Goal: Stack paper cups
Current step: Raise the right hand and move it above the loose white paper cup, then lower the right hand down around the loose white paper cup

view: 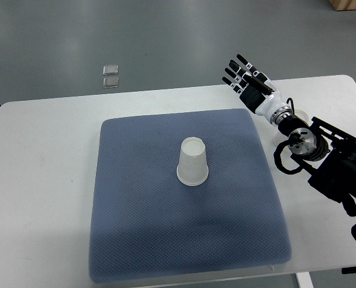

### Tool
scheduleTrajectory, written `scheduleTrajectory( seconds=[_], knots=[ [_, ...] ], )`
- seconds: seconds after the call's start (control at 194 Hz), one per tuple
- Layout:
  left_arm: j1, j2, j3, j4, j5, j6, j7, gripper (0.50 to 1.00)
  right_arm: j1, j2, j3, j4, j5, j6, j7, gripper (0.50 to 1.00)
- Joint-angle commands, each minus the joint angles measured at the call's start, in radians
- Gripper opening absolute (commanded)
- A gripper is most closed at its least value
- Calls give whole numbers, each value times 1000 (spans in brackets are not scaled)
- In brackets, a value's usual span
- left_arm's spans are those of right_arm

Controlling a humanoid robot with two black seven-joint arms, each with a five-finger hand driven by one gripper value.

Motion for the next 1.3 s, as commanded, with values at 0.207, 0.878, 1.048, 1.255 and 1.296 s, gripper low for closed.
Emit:
scheduleTrajectory(
  seconds=[0.207, 0.878, 1.048, 1.255, 1.296],
  knots=[
    [0, 0, 0, 0, -1, -1, -3, 1000, 1, -3, -3, 2, -15, 3, -3, 928],
    [0, 0, 2, -78, 2, -3, -7, 1000, 754, -380, -1084, 268, -716, 189, -166, 928],
    [0, 0, 2, -100, 7, -3, -7, 1000, 1095, -373, -1474, 428, -738, 288, -255, 928],
    [-2, 0, 2, -120, 10, -4, -8, 1000, 1371, -343, -1611, 518, -759, 312, -278, 928],
    [-2, 0, 2, -123, 10, -3, -9, 1000, 1403, -343, -1609, 517, -758, 312, -278, 928]
  ],
)
